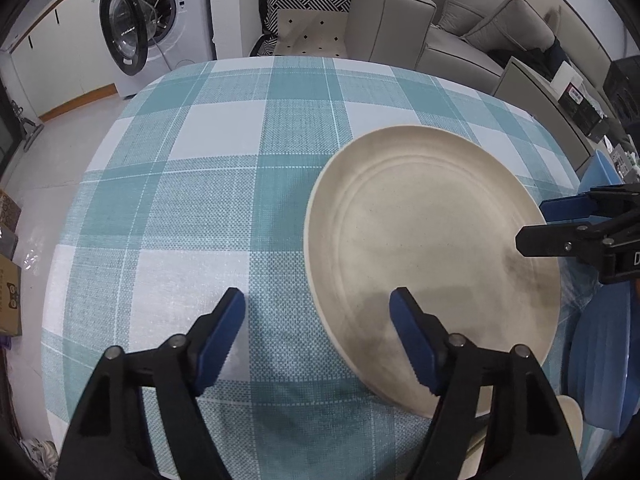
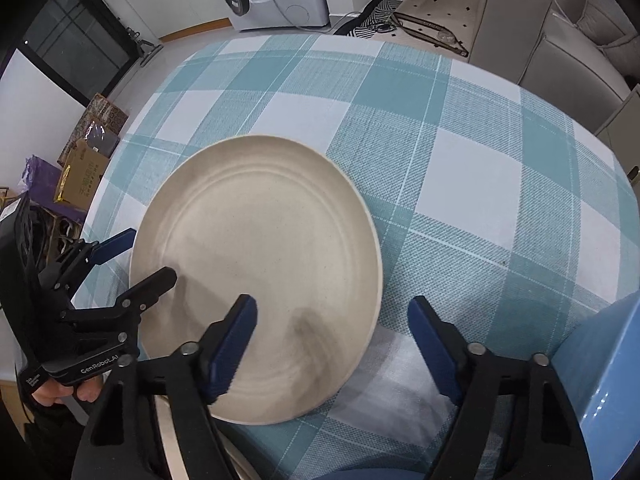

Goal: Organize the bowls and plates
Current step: 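Close both grippers on the rim of the lone cream plate, then lift the cream plate with both grippers toward the stacked cream plates, then lower the held cream plate onto the stacked plates with both grippers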

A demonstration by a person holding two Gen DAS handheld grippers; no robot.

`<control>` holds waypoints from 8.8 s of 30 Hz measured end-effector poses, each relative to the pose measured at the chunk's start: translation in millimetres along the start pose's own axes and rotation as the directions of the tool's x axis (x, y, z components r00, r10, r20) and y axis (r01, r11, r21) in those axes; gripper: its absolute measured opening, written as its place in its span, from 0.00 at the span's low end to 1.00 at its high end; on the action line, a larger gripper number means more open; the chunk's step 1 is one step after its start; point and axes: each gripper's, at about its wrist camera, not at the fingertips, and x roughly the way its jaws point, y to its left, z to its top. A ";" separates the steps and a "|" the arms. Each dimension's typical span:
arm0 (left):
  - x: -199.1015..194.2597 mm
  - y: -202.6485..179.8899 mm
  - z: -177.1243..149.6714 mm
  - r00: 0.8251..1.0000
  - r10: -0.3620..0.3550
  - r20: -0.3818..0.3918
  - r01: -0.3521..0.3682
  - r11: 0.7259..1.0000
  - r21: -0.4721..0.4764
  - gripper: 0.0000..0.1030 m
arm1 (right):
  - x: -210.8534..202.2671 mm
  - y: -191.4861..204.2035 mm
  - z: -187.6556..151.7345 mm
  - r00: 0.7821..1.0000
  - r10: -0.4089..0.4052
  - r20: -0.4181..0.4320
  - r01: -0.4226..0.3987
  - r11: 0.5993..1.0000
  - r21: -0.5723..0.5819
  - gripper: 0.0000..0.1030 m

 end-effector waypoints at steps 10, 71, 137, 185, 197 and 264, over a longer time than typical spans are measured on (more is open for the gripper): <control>-2.4 -4.4 -1.3 1.000 -0.018 0.012 0.017 0.999 0.029 0.47 | 2.0 11.6 -5.5 0.999 -0.030 0.009 0.031 0.997 -0.065 0.58; -49.6 1.9 -13.6 0.990 -0.008 0.141 0.009 1.000 -0.005 0.26 | -43.3 34.8 -46.7 0.971 -0.102 0.215 0.137 0.978 -0.157 0.19; -148.2 -18.6 -109.6 0.955 -0.040 0.293 0.022 0.998 0.064 0.26 | -134.2 83.5 -203.6 0.903 -0.046 0.428 0.096 0.991 -0.096 0.19; -145.1 -26.4 -160.7 0.971 -0.038 0.234 0.007 0.991 0.131 0.27 | -101.8 95.6 -288.2 0.896 -0.024 0.444 0.044 0.998 -0.034 0.20; -139.8 -30.5 -162.0 0.975 -0.016 0.223 -0.017 0.989 0.147 0.30 | -95.9 93.9 -289.5 0.904 -0.015 0.427 0.040 0.998 -0.049 0.20; -116.6 -62.6 -177.0 0.985 0.052 0.163 -0.100 0.948 0.302 0.52 | -67.1 117.8 -294.9 0.898 -0.234 0.374 0.300 0.945 -0.128 0.50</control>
